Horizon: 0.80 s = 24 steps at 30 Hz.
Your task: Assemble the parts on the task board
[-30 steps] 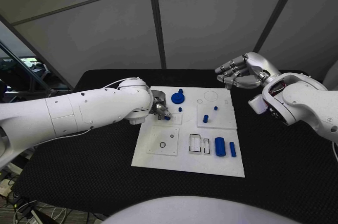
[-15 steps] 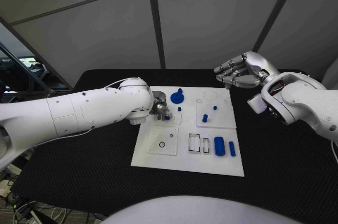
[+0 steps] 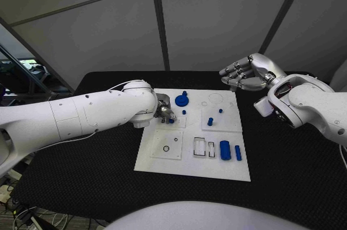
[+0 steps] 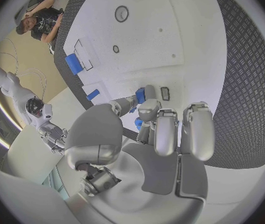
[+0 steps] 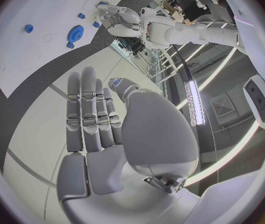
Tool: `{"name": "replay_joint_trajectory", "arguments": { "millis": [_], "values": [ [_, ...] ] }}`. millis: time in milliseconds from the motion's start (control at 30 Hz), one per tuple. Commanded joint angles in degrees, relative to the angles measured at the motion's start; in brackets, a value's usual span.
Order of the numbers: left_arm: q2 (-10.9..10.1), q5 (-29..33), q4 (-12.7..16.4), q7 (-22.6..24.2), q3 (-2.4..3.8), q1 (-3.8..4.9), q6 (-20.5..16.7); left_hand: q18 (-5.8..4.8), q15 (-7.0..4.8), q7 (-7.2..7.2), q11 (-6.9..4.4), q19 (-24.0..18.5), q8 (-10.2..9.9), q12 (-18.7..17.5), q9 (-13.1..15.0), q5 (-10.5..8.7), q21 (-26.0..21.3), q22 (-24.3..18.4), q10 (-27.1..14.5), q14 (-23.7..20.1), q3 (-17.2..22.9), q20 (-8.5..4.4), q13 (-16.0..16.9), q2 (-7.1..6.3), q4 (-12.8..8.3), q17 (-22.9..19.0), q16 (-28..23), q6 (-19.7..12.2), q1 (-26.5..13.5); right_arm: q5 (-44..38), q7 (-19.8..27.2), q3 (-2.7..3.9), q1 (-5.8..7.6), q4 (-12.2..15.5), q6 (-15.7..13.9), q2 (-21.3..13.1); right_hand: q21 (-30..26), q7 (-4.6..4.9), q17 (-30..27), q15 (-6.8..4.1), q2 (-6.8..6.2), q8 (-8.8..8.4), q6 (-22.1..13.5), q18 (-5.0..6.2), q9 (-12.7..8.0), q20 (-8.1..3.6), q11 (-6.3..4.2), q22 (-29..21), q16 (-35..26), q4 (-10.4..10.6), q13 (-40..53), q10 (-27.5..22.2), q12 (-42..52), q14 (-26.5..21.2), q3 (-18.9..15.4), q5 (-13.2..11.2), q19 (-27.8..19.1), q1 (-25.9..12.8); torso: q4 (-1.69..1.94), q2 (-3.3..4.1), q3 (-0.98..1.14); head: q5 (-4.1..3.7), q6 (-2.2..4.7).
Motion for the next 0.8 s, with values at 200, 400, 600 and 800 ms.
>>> {"name": "replay_joint_trajectory", "arguments": {
  "millis": [200, 400, 600, 800],
  "values": [
    [0.1, -0.1, -0.6, -0.8, -0.15, -0.1, 1.0, -0.83, -0.37, 0.06, -0.08, 0.6, -0.7, 0.4, 0.0, -0.4, 0.3, 5.1, 0.6, 3.7, -1.2, -0.17, 0.2, -0.42, 1.6, 5.4, 0.3, 1.1, -3.9, -0.1, 0.2, 0.05, 0.14, 0.1, 0.5, -0.1, -0.2, 0.52, 0.2, -0.04, 0.0, -0.28, 0.1, 0.69, 0.0, -0.25, -0.02, 0.0, -0.7, -0.5, -0.4, 0.4, -0.4, 0.4, 0.4, 3.2, 0.5, -0.2, 0.0, -0.03, 0.01, -0.05, -0.06],
    [0.0, -0.1, -0.7, -0.8, -0.15, -0.09, 0.9, -0.83, -0.36, 0.05, -0.07, 0.7, -1.0, 0.5, 0.0, -0.68, 0.2, 5.2, 0.7, 3.7, -3.8, -0.16, 0.5, -0.99, 3.2, 5.4, 0.3, 1.5, -6.3, -0.1, 0.2, 0.05, 0.14, 0.1, 0.5, -0.1, -0.2, 0.55, 0.2, -0.01, -0.15, -0.31, 0.1, 0.65, 0.0, -0.23, 0.01, 0.0, -0.9, -0.5, -0.6, 0.5, -0.5, 0.5, 0.3, 3.4, 0.5, -0.5, 0.03, -0.02, 0.01, -0.11, -0.15],
    [-0.1, -0.1, -0.7, -0.8, -0.14, -0.09, 0.3, -0.83, -0.36, 0.03, -0.07, 0.7, -1.3, 0.5, 0.0, -0.68, 0.2, 5.3, 0.7, 3.7, -6.5, -0.16, 0.7, -1.02, 4.9, 5.4, 0.3, 1.9, -8.0, -0.1, 0.2, 0.05, 0.14, 0.2, 0.5, -0.2, -0.2, 0.55, 0.2, 0.0, -0.17, -0.32, 0.1, 0.64, 0.0, -0.22, 0.01, 0.1, -0.9, -0.5, -0.6, 0.5, -0.6, 0.5, 0.3, 3.2, 0.5, -0.7, 0.02, -0.03, 0.0, -0.12, -0.06],
    [-0.4, -0.1, -0.3, -0.7, -0.09, -0.1, 0.1, -0.83, -0.39, -0.02, -0.11, 0.7, -1.4, 0.4, 0.1, -0.66, 0.1, 5.3, 0.7, 3.7, -8.2, -0.18, 0.7, -1.21, 5.5, 5.4, 0.2, 2.0, -8.5, -0.1, 0.2, 0.05, 0.14, 0.2, 0.5, -0.3, -0.2, 0.55, 0.2, 0.01, -0.18, -0.32, 0.1, 0.64, 0.0, -0.21, 0.01, 0.0, -1.0, -0.5, -0.6, 0.6, -0.6, 0.5, 0.3, 3.0, 0.5, -0.7, 0.04, -0.01, -0.02, -0.11, -0.01]
  ]
}}
